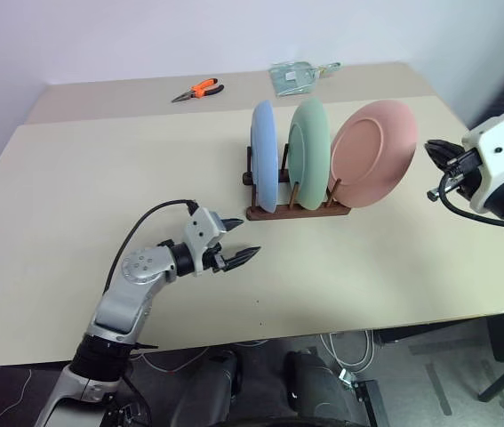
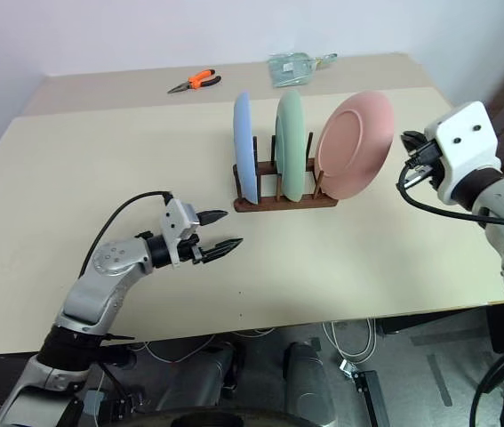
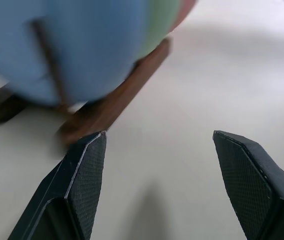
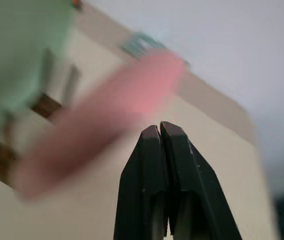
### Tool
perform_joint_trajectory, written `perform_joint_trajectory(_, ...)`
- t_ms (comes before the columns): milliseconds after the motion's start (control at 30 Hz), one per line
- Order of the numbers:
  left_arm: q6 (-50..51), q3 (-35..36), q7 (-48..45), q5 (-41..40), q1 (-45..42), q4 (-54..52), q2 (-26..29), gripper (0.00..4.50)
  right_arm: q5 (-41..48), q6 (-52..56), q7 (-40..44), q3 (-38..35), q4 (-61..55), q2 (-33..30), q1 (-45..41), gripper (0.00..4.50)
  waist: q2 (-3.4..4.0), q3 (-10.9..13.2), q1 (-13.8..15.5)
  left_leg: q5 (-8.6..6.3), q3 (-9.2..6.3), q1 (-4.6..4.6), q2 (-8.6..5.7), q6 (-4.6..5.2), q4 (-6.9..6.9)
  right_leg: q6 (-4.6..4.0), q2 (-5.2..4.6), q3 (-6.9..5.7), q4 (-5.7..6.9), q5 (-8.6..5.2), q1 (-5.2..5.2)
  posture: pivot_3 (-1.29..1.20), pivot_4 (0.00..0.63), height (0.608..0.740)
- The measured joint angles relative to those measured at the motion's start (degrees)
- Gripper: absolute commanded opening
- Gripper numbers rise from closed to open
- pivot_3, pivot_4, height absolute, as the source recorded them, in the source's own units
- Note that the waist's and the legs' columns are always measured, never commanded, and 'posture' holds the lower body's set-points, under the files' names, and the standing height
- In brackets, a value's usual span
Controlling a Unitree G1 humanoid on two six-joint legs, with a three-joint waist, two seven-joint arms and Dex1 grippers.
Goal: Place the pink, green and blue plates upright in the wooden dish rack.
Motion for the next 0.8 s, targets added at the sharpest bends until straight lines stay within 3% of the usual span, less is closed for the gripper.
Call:
perform_joint_trajectory(267, 0.6, -0.3, 0.6, 0.1, 0.1, 0.0, 0.1, 3.49, -5.4, -5.3, 2.1, 7.5, 2.0, 3.5, -2.3, 0.04, 0.0, 0.0, 0.6, 0.0, 0.01, -0.04, 0.02, 0.0, 0.07, 0.0, 0.01, -0.01, -0.02, 0.0, 0.02, 0.0, 0.15, 0.719)
perform_joint_trajectory(500, 0.9, 0.2, 1.1, 0.1, 0.9, -0.2, 1.1, 3.49, -5.6, -5.3, 3.5, 6.9, 1.1, 4.5, -4.2, 0.04, -0.01, 0.0, 0.7, 0.0, -0.01, -0.04, 0.01, 0.0, 0.06, 0.0, 0.0, -0.04, -0.04, 0.0, 0.04, 0.0, 0.15, 0.719)
perform_joint_trajectory(800, 0.3, 0.9, 2.4, 0.3, 0.4, 1.3, 1.6, 3.49, -8.2, -7.2, 2.9, 1.6, 5.6, 5.5, 2.1, 0.04, -0.01, 0.0, 0.6, 0.0, 0.0, 0.0, 0.02, 0.0, 0.05, 0.04, 0.02, -0.03, -0.01, 0.02, 0.04, 0.0, 0.15, 0.719)
